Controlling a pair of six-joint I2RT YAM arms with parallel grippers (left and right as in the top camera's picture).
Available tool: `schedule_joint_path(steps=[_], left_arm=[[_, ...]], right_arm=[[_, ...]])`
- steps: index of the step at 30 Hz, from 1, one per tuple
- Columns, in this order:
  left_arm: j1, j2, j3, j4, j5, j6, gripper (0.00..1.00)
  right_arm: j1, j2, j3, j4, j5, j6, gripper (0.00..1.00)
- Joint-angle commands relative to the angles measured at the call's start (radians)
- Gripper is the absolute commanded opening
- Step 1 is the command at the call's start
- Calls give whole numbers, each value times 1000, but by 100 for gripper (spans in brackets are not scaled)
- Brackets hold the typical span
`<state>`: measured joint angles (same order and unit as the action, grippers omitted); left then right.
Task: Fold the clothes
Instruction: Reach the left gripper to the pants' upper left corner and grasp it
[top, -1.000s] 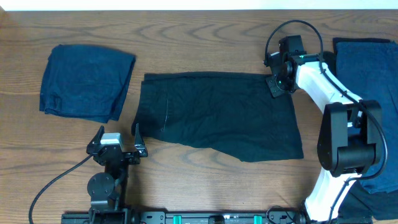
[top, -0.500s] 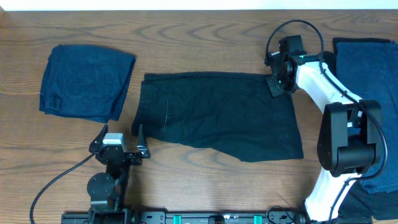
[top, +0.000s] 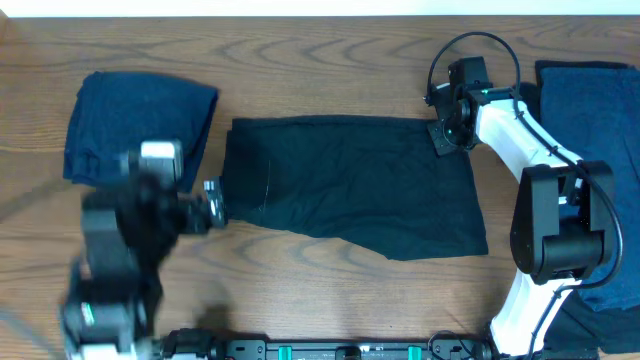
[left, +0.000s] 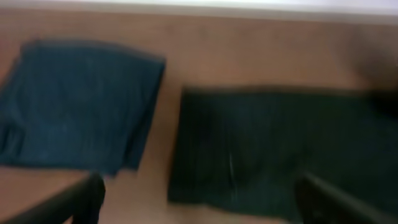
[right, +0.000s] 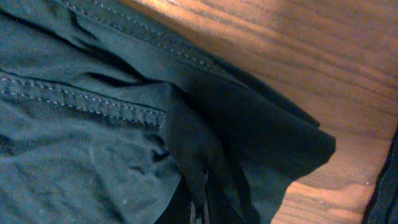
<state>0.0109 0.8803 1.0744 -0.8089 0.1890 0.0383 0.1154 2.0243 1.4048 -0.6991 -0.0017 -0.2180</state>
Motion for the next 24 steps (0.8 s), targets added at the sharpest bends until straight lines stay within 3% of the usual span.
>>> schedule_joint_path(steps=[1,5,11,13,14,20,24], left_arm=[[-4,264,224,-131,10,52,98],[-4,504,380,-158,10,50,98],[-4,698,394,-102,10,51,99],[-4,740,394,-89,10,51,69],[-4,763,394,-79,10,51,65],[-4,874,394,-49,10,15,48],[-4,946,393,-26,10,9,49]], right_arm=[[10,-26,-3,0,-14,12,1],[9,-26,-3,-2,-14,12,1],[9,-26,-3,-11,-14,12,2],[9,-26,-3,-11,-14,12,1],[9,-26,-3,-11,-14,12,1],[9,-26,-3,-11,-14,12,2],[9,-26,-3,-11,-14,12,2]])
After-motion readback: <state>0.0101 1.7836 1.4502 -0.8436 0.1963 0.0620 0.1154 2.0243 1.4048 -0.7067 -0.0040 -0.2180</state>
